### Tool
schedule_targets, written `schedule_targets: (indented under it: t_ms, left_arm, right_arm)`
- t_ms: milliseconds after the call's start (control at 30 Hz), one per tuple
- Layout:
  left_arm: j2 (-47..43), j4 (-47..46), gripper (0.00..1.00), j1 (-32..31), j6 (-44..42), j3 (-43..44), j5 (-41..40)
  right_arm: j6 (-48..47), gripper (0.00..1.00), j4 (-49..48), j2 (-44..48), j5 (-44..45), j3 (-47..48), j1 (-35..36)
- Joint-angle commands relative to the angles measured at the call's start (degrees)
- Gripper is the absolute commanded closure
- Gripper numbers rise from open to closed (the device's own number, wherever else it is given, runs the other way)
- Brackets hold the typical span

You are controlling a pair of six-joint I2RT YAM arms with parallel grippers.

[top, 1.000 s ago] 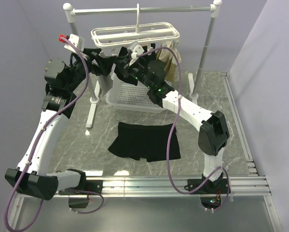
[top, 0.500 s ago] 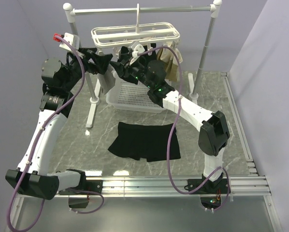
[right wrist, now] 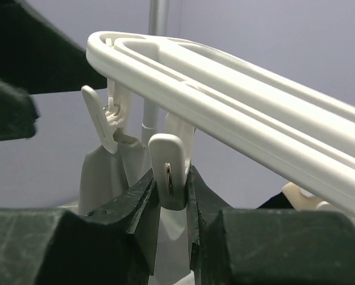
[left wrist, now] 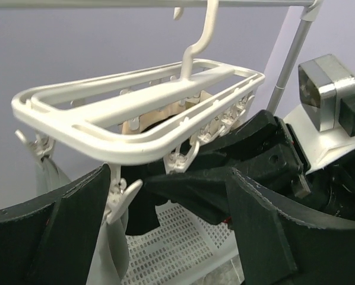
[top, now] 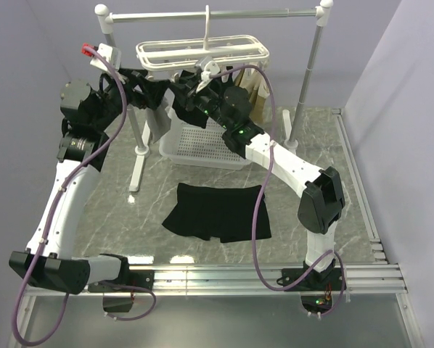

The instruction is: Clip the underwear to the hanger

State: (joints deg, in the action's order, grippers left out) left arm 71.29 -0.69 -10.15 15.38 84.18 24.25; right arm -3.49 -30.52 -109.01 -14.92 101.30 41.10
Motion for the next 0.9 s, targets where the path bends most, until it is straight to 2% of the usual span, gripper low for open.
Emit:
schedule_targets:
  t_ms: [0, 133, 200, 300, 433, 533, 700, 867]
  left_arm:
    - [1.66, 4.80, 0.16, 0.22, -2.27, 6.42, 3.87]
    - [1.49, 6.31, 0.16, 0.22, -3.95, 7.22, 8.44]
    - [1.22, 6.58, 0.17, 0.22, -2.73, 7.22, 9.93]
    - [1.57, 7.80, 0.19, 0.22, 1.83, 7.58, 9.77]
    - [1.58, 8.95, 0.21, 0.22, 14.81, 6.44, 5.64]
    - [-0.78, 3.61, 0.22, 0.13, 20.55, 2.67, 10.36]
    - [-8.08, -5.98, 0.20, -0.66, 18.56, -6.83, 2.05]
    - [-10.38, -1.34, 0.20, -0.75, 15.30, -5.87, -7.52]
  right_arm:
    - [-0.29, 0.90, -0.25, 1.34, -1.96, 3.12, -0.41]
    - [-0.56, 0.99, 3.36, 2.05, -3.54, 4.34, -0.67]
    - [-0.47, 1.00, 5.98, 2.22, -4.06, 4.87, -0.59]
    - [0.14, 1.00, 9.76, 2.40, -4.42, 6.37, -0.67]
    - [1.02, 1.00, 12.94, 2.75, -4.68, 7.51, -0.58]
    - [0.76, 1.00, 13.56, 3.10, -4.68, 7.43, -0.58]
    - [0.50, 1.00, 14.09, 3.10, -4.15, 7.86, -0.58]
    - [1.46, 1.00, 14.35, 3.01, -3.19, 8.30, -0.58]
